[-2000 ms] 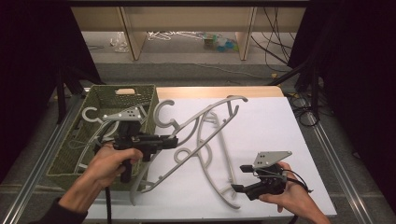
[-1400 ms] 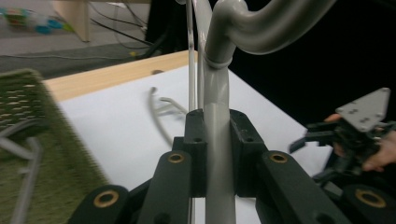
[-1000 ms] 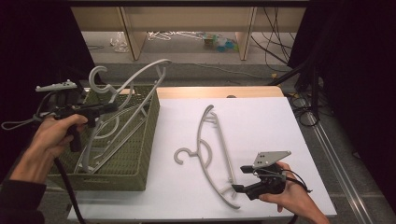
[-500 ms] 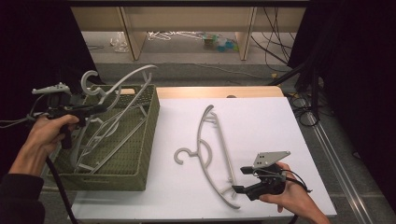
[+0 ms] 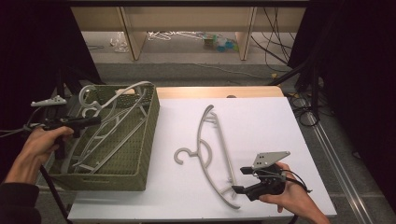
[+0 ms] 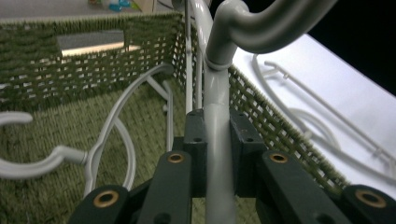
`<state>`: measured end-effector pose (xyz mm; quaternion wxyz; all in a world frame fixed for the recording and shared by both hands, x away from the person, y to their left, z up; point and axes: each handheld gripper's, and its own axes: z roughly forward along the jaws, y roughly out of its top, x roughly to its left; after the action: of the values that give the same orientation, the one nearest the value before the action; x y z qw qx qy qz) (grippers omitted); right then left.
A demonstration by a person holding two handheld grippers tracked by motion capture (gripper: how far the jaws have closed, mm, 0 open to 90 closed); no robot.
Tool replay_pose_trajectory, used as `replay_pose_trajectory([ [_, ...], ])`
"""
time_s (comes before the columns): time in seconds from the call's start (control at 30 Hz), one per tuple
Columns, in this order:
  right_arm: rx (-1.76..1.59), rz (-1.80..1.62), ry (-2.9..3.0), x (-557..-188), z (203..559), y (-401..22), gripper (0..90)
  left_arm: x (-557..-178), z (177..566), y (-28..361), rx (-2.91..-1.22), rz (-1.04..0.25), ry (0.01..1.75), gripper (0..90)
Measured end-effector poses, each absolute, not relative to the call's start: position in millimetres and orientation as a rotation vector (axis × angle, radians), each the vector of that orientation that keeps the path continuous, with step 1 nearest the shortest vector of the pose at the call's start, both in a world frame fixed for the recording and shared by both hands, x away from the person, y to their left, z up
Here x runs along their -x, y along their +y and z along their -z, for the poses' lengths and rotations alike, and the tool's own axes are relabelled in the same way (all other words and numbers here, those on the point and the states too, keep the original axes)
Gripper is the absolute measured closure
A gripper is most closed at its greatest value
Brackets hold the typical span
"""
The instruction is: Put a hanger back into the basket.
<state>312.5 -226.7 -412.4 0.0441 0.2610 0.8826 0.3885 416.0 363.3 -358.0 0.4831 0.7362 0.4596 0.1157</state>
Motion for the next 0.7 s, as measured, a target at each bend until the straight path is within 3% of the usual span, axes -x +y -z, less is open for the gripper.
replay_pose_trajectory([
  [0.53, -0.797, -1.179, 2.704, -313, 413, -227, 29.5, -432, 396, 351, -1.890, -0.212, 1.220, 78.6],
  [0.7, -0.796, -1.180, 2.701, -313, 414, -228, 29.5, -435, 400, 358, -1.913, -0.300, 1.325, 76.0],
])
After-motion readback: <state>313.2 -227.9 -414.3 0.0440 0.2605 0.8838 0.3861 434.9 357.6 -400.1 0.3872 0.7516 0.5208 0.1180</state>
